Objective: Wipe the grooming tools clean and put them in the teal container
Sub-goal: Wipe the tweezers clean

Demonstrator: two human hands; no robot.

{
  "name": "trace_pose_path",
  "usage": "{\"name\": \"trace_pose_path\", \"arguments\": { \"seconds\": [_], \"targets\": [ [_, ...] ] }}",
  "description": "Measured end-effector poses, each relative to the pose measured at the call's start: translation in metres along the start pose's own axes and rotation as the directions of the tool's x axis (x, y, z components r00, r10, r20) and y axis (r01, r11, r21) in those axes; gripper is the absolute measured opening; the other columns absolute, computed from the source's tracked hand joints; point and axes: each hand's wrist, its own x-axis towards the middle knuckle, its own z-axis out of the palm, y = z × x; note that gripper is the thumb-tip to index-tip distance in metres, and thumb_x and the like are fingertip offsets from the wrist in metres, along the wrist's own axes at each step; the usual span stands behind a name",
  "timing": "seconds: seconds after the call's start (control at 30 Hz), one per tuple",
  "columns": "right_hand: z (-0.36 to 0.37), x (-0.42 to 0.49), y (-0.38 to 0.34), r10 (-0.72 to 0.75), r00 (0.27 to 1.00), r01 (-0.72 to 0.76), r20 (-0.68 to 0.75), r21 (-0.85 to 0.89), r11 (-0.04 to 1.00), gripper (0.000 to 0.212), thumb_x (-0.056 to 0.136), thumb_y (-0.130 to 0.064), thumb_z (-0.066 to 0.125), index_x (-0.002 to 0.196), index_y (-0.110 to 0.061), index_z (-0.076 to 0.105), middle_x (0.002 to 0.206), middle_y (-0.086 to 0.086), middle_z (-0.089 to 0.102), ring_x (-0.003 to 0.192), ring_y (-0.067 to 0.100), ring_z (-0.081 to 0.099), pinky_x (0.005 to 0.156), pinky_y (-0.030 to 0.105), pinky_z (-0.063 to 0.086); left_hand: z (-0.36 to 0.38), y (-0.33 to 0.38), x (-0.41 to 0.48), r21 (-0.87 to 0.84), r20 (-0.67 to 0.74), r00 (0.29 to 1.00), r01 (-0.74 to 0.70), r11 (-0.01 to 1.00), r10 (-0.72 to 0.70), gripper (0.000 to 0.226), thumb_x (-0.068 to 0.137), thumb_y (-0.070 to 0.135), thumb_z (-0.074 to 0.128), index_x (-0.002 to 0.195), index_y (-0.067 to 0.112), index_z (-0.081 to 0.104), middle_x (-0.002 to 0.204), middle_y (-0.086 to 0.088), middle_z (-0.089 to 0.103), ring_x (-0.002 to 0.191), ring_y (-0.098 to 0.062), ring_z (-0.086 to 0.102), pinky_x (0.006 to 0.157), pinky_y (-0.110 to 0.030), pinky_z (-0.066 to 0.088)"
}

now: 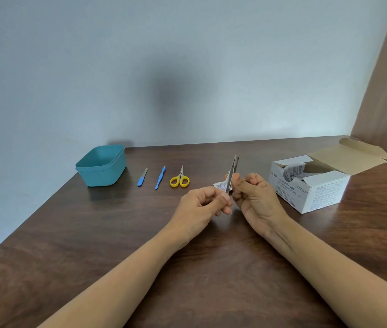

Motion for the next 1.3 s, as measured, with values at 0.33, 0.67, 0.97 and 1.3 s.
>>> {"name": "trace_pose_path", "arguments": {
  "seconds": [0.33, 0.67, 0.97, 1.3],
  "targets": [
    [-0.010, 0.014, -0.002, -0.015, 0.995, 0.026, -0.098, 0.117, 0.993, 0.029, 0.069, -0.012, 0.069, 0.071, -0.016, 0.040, 0.078, 0.011, 0.054, 0.043, 0.003, 0.046, 0.044, 0.015, 0.041, 0.002, 0.001, -0.002, 0.085, 0.060, 0.998, -0.001, 0.996, -0.004, 0.022, 0.094, 0.013, 0.057, 0.076, 0.017, 0.067, 0.067, 0.006, 0.068, 0.066, -0.001, 0.062, 0.067, -0.014, 0.046],
    [-0.013, 0.014, -0.006, 0.006, 0.980, 0.020, -0.201, 0.126, 0.992, 0.022, 0.077, -0.013, 0.070, 0.085, -0.015, 0.049, 0.059, -0.002, 0.056, 0.043, 0.002, 0.049, 0.044, 0.013, 0.042, 0.002, 0.003, -0.006, 0.262, 0.005, 0.999, -0.051, 0.964, 0.052, 0.019, 0.089, 0.018, 0.061, 0.072, 0.019, 0.069, 0.068, 0.000, 0.072, 0.066, -0.022, 0.064, 0.070, -0.035, 0.051],
    [-0.005, 0.001, -0.001, -0.018, 0.998, 0.010, -0.061, -0.120, 0.993, 0.037, 0.082, -0.003, 0.066, 0.065, -0.019, 0.039, 0.058, -0.001, 0.062, 0.055, 0.008, 0.063, 0.053, 0.016, 0.048, 0.002, 0.001, -0.010, 0.685, -0.288, 0.886, -0.075, 0.724, 0.364, 0.021, 0.088, 0.030, 0.059, 0.069, 0.021, 0.061, 0.055, 0.008, 0.056, 0.054, -0.011, 0.051, 0.051, -0.016, 0.033],
    [0.000, -0.005, 0.000, -0.007, 0.995, 0.029, 0.097, -0.228, 0.973, 0.029, 0.077, 0.002, 0.068, 0.071, -0.014, 0.045, 0.064, 0.006, 0.066, 0.063, 0.015, 0.069, 0.057, 0.019, 0.052, -0.002, -0.001, -0.007, 0.751, -0.275, 0.870, -0.071, 0.656, 0.409, 0.019, 0.086, 0.026, 0.061, 0.068, 0.021, 0.060, 0.052, 0.005, 0.056, 0.051, -0.013, 0.053, 0.055, -0.023, 0.037]
  ]
}}
